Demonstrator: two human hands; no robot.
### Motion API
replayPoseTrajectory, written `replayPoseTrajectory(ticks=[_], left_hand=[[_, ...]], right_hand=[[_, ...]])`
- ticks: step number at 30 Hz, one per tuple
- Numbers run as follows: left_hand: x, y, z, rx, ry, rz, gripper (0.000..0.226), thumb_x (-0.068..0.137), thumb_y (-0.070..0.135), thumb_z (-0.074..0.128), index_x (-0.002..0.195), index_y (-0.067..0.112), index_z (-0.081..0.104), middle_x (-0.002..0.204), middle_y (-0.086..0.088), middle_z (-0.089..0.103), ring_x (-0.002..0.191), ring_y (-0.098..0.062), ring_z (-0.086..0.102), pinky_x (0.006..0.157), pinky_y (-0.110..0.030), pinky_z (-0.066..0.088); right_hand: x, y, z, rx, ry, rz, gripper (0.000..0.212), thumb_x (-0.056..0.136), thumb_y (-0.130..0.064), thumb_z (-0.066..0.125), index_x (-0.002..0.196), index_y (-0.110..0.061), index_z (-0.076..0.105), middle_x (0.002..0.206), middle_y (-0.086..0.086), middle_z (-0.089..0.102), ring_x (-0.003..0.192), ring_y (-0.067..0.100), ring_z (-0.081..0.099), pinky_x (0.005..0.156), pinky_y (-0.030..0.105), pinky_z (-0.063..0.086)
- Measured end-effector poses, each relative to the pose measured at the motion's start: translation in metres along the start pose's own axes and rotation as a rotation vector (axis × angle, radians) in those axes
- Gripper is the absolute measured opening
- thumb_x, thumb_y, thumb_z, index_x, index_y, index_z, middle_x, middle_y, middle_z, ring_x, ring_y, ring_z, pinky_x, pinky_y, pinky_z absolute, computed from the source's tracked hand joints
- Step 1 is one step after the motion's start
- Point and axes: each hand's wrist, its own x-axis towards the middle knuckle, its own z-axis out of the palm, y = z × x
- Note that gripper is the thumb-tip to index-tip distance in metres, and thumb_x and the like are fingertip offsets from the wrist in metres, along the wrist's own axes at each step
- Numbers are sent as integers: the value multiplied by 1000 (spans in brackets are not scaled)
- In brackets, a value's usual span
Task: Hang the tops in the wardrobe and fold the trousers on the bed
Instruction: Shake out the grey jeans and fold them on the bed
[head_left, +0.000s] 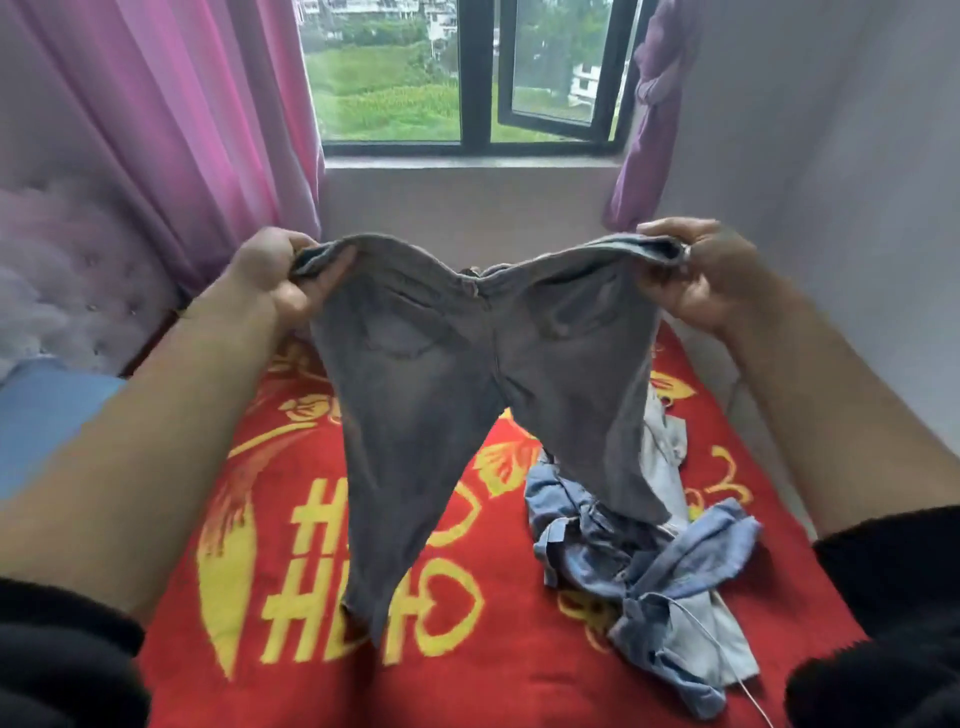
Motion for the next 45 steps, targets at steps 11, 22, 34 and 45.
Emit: replayPoseTrajectory(ticks=[11,22,34,45], left_hand=[[-62,60,82,-178,-82,313,25,94,-4,42,72,-2,52,62,-9,50,53,-22,63,55,-25,58],[-29,53,78,-160,-82,250,14,92,-8,41,86,-9,54,88,-19,58,62,-27,69,59,-26,59],[98,73,85,16,47,256,33,89,-14,25,104,-19,53,95,-25,63,76,-34,67,61,-34,60],[58,101,75,0,-42,472,45,49,-2,45,92,-1,57,91,-18,64,80,-35,66,72,-39,58]], right_hand=[[-44,-87,34,187,-119,-306,11,90,-4,62,81,-9,56,73,4,61,68,11,65,66,17,54],[6,-68,43,152,-164,-166,15,86,-4,63,90,-11,50,82,4,59,69,10,60,55,13,42],[137,-63,61,91,38,-177,18,85,-4,37,74,-14,46,63,-1,49,45,11,48,44,21,29],[91,-57,62,196,-68,-270,38,55,-5,51,92,-9,48,81,5,53,59,16,50,50,21,29]])
